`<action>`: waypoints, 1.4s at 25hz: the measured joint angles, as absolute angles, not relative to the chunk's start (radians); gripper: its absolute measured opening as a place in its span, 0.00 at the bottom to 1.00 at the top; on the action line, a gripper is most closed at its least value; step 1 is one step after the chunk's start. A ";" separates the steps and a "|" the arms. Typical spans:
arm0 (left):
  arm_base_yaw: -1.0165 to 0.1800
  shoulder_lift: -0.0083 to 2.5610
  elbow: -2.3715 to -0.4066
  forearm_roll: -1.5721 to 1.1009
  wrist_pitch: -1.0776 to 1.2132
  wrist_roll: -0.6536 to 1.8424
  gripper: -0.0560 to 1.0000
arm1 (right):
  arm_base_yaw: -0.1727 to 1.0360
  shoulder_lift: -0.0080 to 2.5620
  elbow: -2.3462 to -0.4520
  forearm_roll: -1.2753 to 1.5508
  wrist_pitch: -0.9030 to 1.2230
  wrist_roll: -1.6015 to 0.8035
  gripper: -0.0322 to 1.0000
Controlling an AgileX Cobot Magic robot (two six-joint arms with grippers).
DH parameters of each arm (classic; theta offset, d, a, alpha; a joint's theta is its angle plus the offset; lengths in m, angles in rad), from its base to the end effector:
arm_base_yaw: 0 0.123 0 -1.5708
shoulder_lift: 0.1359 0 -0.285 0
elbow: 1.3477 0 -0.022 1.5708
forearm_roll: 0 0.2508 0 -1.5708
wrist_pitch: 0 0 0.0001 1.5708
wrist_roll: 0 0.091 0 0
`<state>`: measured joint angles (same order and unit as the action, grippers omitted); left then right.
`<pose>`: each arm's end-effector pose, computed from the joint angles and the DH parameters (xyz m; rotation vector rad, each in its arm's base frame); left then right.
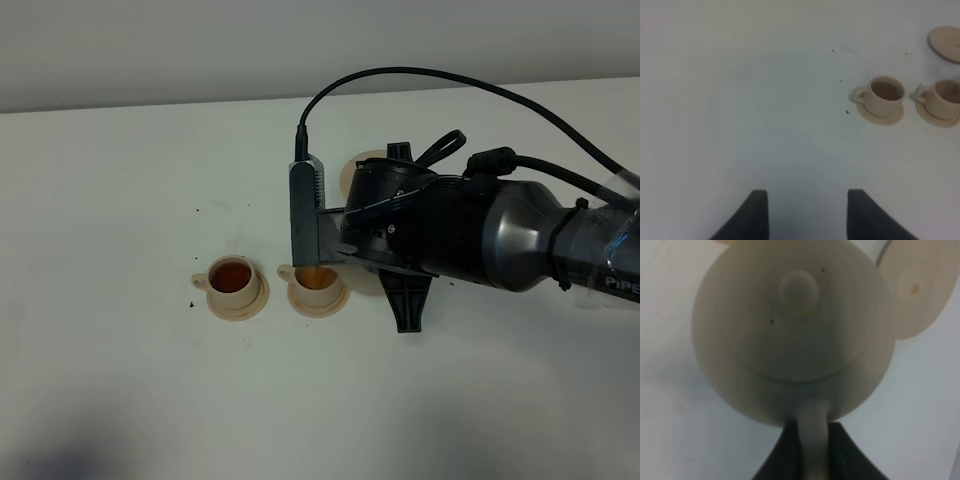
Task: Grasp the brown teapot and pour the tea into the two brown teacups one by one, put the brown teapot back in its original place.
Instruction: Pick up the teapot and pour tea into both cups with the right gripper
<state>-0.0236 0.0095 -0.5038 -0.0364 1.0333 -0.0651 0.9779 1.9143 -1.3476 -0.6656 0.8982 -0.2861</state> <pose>-0.0028 -0.0028 0.2807 -0.0410 2.0231 -0.0996 0.2536 0.2976 0.2039 -1.9776 1.8492 -0.6415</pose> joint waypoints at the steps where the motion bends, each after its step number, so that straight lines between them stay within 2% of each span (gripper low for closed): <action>1: -0.024 0.010 -0.504 -0.036 1.033 -0.065 0.44 | 0.978 1.914 -1.348 -0.671 0.899 -0.287 0.15; 35: -0.024 0.010 -0.504 -0.036 1.033 -0.064 0.44 | 0.978 1.914 -1.348 -0.695 0.896 -0.371 0.15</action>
<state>-0.0236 0.0095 -0.5038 -0.0364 1.0333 -0.0641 0.9779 1.9143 -1.3476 -0.6951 0.8959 -0.3707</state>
